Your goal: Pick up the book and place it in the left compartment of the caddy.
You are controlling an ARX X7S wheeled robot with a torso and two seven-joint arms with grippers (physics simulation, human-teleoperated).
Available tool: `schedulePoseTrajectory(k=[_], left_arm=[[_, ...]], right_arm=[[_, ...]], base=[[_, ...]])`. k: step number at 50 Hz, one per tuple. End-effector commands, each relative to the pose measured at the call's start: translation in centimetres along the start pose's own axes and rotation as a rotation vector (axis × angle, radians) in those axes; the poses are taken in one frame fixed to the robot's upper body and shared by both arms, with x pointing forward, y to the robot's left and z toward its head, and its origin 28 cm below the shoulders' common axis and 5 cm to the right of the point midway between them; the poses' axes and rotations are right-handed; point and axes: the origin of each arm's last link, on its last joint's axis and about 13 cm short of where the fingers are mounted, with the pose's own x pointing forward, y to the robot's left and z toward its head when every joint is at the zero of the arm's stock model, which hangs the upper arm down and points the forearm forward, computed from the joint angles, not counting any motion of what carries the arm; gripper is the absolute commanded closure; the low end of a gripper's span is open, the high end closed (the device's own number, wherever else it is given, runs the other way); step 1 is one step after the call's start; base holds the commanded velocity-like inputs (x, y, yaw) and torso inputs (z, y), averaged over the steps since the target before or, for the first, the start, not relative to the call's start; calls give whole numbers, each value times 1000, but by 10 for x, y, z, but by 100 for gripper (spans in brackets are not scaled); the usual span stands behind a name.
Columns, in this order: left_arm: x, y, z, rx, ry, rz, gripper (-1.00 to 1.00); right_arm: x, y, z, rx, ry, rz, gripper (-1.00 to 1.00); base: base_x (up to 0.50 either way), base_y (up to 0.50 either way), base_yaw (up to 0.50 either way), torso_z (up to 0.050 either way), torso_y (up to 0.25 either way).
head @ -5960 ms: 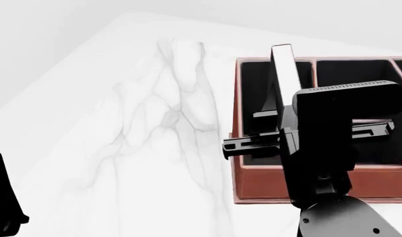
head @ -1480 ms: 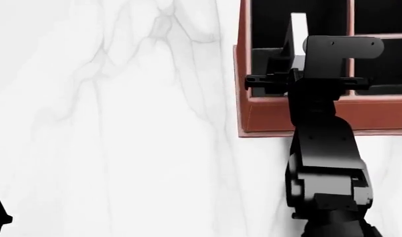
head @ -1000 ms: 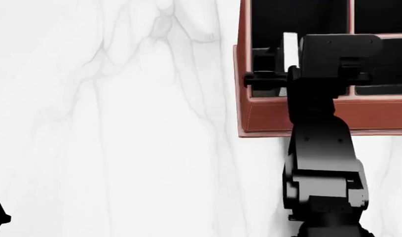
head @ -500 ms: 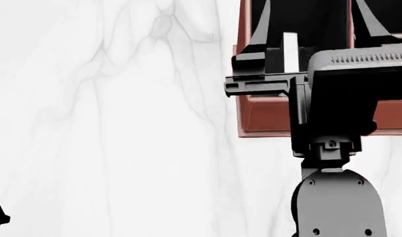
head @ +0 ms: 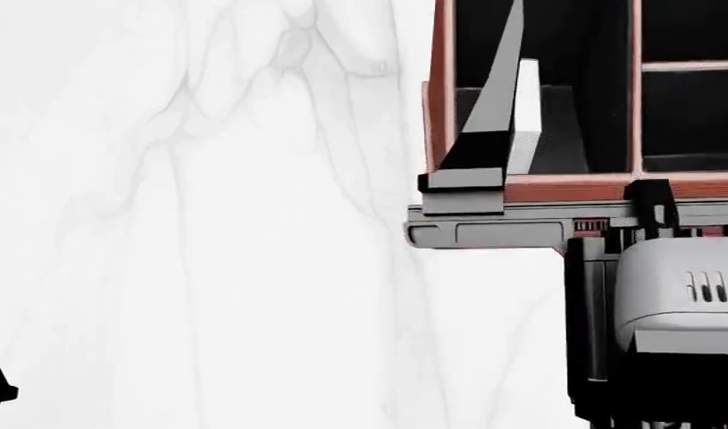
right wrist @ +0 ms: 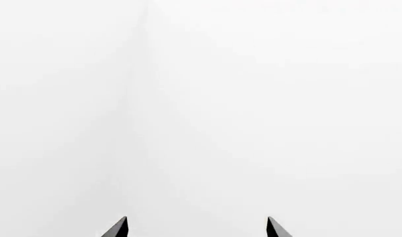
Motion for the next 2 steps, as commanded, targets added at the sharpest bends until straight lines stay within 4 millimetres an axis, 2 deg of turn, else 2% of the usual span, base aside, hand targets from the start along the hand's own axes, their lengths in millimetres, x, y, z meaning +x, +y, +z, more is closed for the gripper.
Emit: schedulePoseTrajectory(k=[1,2], left_arm=[[0,0,0,0,-1,0,-100],[0,0,0,0,-1,-1,-100]], right_arm=[[-4,-1,7,-9,-18,0,-100],[-4,-1,6,-8,-18,1,-100]], base=[[0,0,0,0,0],[0,0,0,0,0]])
